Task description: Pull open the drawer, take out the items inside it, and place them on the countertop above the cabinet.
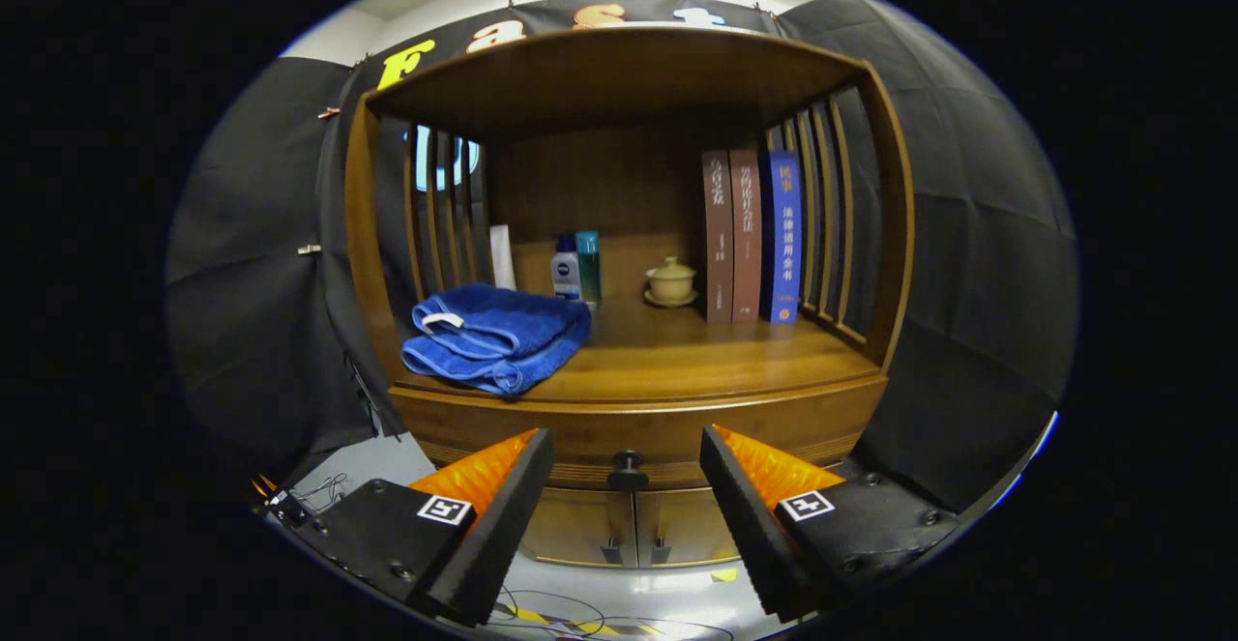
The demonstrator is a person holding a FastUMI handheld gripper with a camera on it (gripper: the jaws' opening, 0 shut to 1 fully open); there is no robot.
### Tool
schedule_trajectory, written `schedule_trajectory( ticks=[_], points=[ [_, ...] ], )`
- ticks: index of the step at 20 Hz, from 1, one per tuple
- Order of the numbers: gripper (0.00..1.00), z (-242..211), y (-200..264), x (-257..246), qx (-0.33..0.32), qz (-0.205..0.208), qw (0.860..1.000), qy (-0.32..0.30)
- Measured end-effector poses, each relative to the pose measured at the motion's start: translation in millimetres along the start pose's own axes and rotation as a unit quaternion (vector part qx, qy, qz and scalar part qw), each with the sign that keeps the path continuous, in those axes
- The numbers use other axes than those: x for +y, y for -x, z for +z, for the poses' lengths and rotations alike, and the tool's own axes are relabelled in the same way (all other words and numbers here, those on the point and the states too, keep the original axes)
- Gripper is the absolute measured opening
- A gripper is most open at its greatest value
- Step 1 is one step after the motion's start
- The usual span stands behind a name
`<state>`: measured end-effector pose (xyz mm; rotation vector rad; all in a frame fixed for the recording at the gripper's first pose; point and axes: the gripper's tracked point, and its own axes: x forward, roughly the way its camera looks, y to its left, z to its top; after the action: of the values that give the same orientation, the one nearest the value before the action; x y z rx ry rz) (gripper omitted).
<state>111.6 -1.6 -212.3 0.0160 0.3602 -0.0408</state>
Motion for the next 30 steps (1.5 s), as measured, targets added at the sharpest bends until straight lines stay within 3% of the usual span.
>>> schedule_trajectory(
  ticks=[13, 17, 18, 19, 22, 30],
  points=[
    [0.96, -83, -100, -11, 0.095, -0.024, 0.995, 0.004],
    [0.63, -97, -105, -9, 0.112, -0.019, 0.993, -0.005],
    [0.47, -91, -101, -10, 0.109, -0.022, 0.994, -0.003],
    [0.47, -96, -108, -10, 0.109, -0.024, 0.994, 0.001],
    [0.33, -95, -105, -10, 0.111, -0.021, 0.994, 0.006],
    [0.33, -98, -97, -11, 0.125, -0.022, 0.992, 0.009]
  ],
)
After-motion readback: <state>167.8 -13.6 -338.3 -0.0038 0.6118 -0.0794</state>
